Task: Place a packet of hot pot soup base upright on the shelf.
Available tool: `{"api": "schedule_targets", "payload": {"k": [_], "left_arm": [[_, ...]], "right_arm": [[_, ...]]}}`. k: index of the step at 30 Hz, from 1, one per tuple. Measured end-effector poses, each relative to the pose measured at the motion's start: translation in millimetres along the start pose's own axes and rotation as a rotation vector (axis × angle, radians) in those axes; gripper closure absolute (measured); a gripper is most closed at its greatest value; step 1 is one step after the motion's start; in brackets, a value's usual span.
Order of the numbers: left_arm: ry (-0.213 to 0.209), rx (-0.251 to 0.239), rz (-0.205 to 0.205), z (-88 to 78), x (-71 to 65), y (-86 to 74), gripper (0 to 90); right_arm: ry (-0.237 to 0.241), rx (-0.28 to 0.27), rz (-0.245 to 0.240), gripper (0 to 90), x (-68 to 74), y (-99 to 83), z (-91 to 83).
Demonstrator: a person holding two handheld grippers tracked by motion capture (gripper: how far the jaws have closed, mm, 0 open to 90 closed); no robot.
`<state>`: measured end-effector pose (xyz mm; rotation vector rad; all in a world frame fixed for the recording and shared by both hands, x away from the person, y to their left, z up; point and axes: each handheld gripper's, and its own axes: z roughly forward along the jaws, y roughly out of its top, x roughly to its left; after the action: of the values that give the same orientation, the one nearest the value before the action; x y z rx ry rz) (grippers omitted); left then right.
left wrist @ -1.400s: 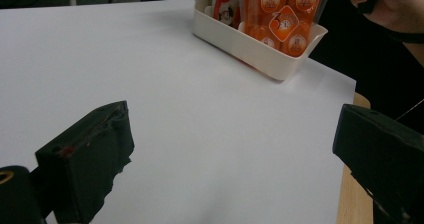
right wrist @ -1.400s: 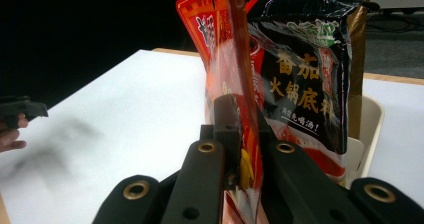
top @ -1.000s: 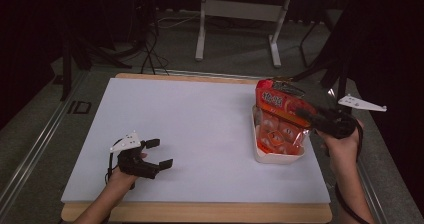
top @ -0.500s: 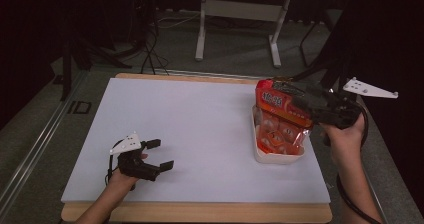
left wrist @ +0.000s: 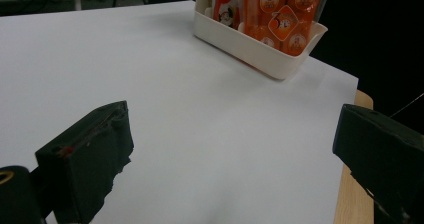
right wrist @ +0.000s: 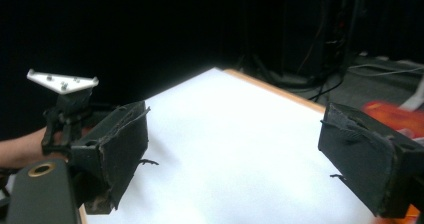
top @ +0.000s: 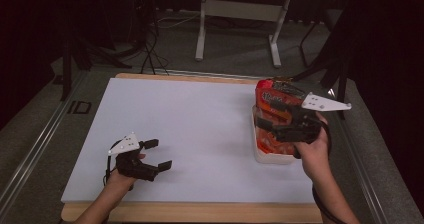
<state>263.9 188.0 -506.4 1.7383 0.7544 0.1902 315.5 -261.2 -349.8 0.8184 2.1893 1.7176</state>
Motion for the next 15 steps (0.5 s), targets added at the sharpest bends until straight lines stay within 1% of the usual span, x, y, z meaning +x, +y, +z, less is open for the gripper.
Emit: {"api": "schedule_targets", "payload": {"k": [1,2,4,5,7,8,10,12,14,15], "left_arm": [[-0.001,0.0,0.005,0.0,-0.4,0.0,2.5],[0.002,0.002,0.008,0.2,-0.8,0.0,2.5],[0.0,0.005,0.015,0.4,-1.5,0.0,2.5],[-0.001,0.002,0.015,0.4,-2.0,-0.1,2.5],[0.0,0.004,0.02,0.1,-2.6,-0.1,2.5],[-0.001,0.002,0.02,0.1,-2.6,-0.1,2.5],[-0.001,0.001,0.019,-0.2,-2.3,-0.2,2.5],[-0.004,0.0,0.019,-0.2,-2.3,-0.3,2.5],[-0.005,0.003,0.023,0.2,-2.6,-0.6,2.5],[-0.005,0.004,0.023,0.5,-2.8,-0.7,2.5]], "right_arm": [[0.004,0.011,-0.002,12.2,2.1,-3.2,4.0],[-0.001,0.012,-0.009,12.7,4.7,-7.7,8.7],[0.011,0.026,-0.009,12.7,7.8,-15.3,16.6],[0.005,0.03,-0.012,13.2,9.4,-19.1,20.0],[0.025,0.042,-0.014,13.2,11.7,-26.5,26.3],[0.027,0.05,-0.014,13.3,13.1,-29.9,28.9],[0.044,0.07,-0.016,13.4,15.1,-35.8,33.2],[0.043,0.078,-0.013,13.5,17.5,-41.5,35.4],[0.046,0.078,-0.014,13.5,19.0,-46.8,36.2],[0.046,0.076,-0.006,13.5,19.6,-50.9,36.7]]}}
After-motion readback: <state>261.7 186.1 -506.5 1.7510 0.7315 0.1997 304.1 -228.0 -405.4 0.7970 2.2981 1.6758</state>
